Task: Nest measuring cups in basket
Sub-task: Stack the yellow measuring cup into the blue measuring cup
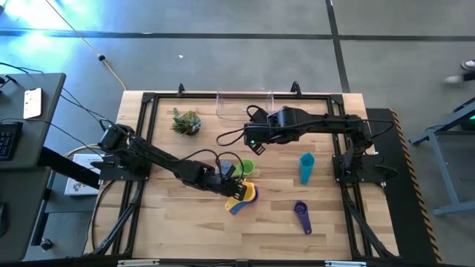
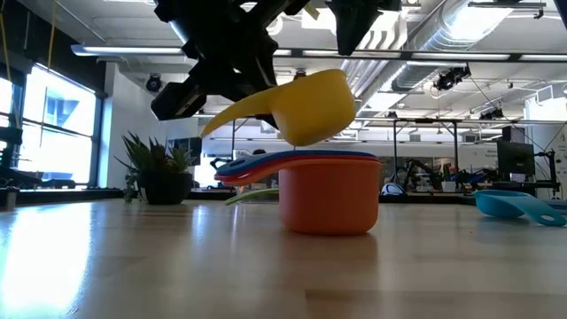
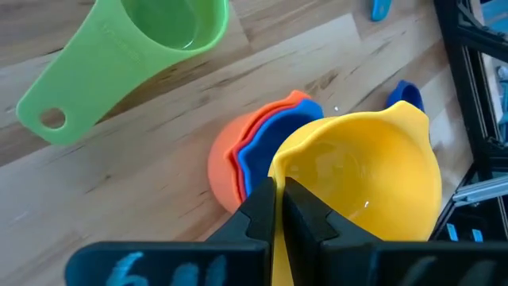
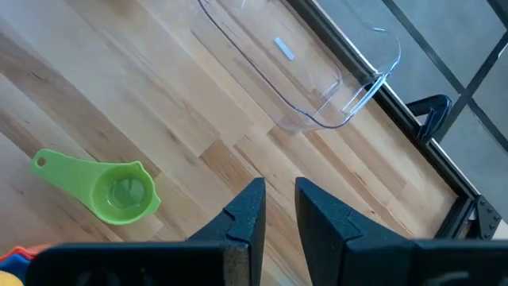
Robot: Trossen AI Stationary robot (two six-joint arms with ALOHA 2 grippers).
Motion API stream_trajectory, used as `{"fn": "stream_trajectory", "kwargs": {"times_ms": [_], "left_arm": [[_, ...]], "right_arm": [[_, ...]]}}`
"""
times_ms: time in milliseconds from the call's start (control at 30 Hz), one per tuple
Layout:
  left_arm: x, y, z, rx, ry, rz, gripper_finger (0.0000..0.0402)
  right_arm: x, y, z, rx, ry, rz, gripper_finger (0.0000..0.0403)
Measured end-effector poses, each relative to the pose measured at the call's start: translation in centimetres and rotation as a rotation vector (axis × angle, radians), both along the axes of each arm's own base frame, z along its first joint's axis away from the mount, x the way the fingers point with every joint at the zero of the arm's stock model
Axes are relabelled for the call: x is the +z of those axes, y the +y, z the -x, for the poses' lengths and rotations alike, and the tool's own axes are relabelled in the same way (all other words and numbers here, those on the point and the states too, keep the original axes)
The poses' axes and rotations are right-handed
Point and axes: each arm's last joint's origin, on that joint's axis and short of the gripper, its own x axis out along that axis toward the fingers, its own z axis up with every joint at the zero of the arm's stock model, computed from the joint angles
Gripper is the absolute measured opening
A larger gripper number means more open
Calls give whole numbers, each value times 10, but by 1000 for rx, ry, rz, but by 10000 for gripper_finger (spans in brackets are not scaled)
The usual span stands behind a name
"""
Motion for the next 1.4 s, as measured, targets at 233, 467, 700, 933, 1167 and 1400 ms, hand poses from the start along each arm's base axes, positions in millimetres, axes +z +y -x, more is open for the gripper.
{"fn": "stream_trajectory", "kwargs": {"times_ms": [233, 467, 700, 933, 1167, 1400], "left_arm": [[-3, -1, -3, -1, -15, 10, 8], [-2, 0, -3, 1, -19, 8, 19], [-3, 4, -5, -18, -3, 49, 21], [-3, 4, -5, -39, 1, 52, 21], [-2, 6, -6, -57, -4, 65, 21], [1, 11, -12, -74, -52, 55, 21]], "right_arm": [[0, 0, 0, 0, -1, -1, 61], [0, 0, 0, 0, -1, 0, 61], [0, 0, 0, 1, -1, -1, 61], [0, 0, 0, 1, -1, -1, 61], [0, 0, 0, 1, -1, -1, 61], [0, 0, 0, 1, -1, -1, 61]]}}
